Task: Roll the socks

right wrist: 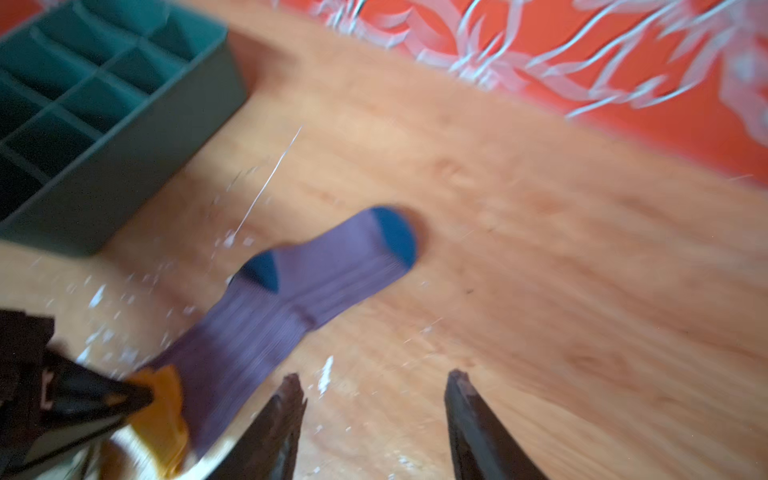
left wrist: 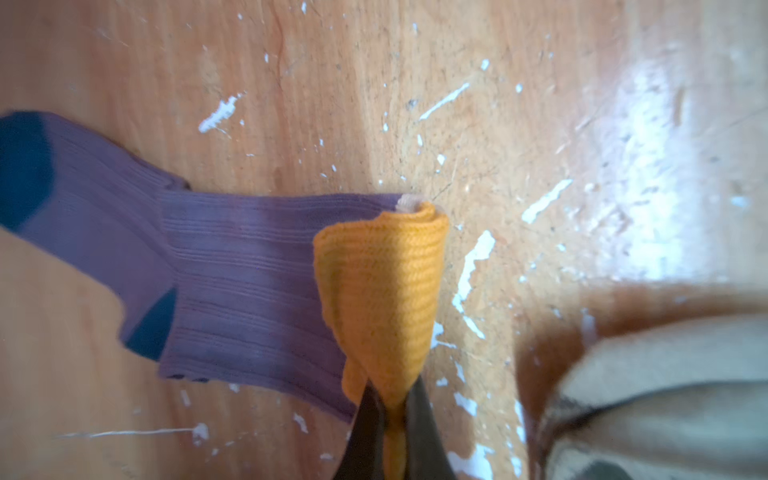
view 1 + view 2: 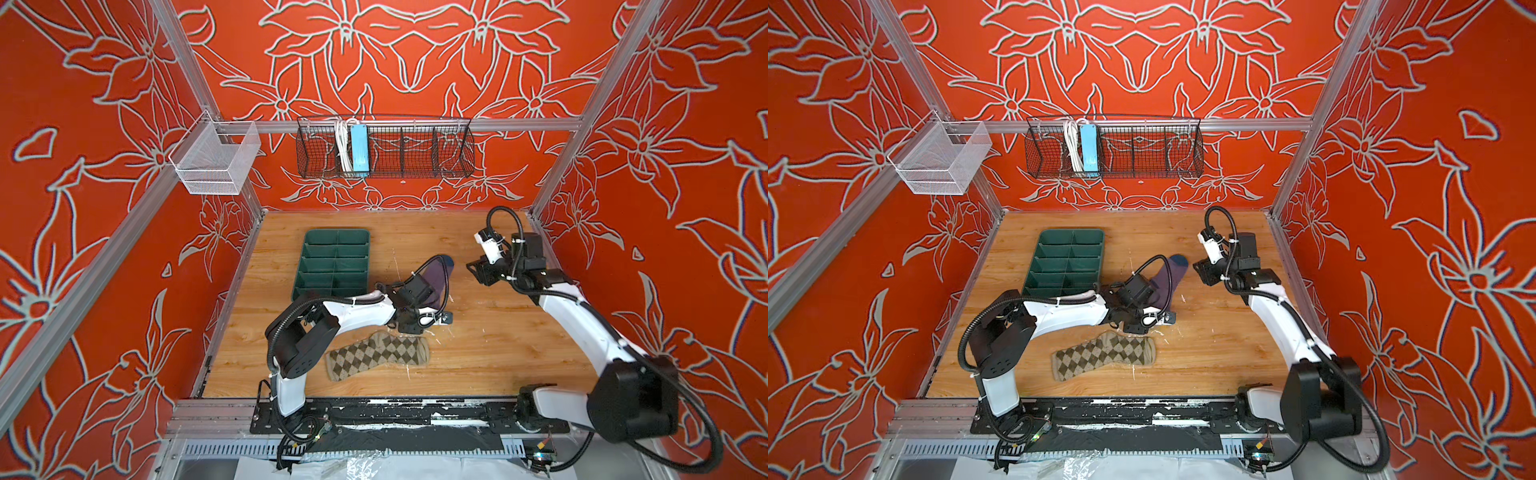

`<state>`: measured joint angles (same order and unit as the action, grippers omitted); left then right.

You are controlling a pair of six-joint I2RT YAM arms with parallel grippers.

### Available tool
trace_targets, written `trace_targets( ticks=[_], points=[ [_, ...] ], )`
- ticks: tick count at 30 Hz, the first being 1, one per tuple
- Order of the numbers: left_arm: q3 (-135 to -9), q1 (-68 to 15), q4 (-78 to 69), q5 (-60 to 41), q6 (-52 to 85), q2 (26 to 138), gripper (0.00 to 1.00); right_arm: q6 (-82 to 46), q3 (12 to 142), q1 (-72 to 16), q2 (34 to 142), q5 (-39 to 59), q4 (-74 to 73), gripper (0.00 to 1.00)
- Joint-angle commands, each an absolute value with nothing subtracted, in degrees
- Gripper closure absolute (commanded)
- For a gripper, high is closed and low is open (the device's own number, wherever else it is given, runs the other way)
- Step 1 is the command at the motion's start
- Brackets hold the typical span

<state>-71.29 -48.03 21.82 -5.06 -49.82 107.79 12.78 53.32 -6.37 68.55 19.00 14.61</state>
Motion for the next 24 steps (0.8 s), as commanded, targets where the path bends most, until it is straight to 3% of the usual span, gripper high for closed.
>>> trace_targets(
  ticks=[1,6,11,16,19,24],
  points=[
    [-77.7,-45.8,37.5,-14.2,-45.7,111.4,1.0,11.9,49.6,-6.6,58.2,17.6,6.1,0.43],
    [-87.0,-43.3,46.7,-20.7,-42.3,117.1,1.0,27.9,44.9,-11.4,46.3,27.9,12.3,0.43],
    [-92.4,-41.6,52.0,-26.5,-41.2,120.9,1.0,47.6,44.3,-30.6,46.4,10.3,28.2,0.43],
    [-97.3,-39.9,56.6,-30.8,-39.5,125.0,1.0,55.1,39.0,-44.6,50.6,-7.0,27.6,0.44],
    [-100.2,-39.4,59.1,-32.9,-38.9,127.4,1.0,57.3,34.1,-49.0,53.3,-11.5,20.7,0.44],
    [-102.4,-39.1,60.7,-34.5,-38.8,129.3,1.0,55.0,30.8,-49.8,62.0,-9.8,9.1,0.44]
  ],
)
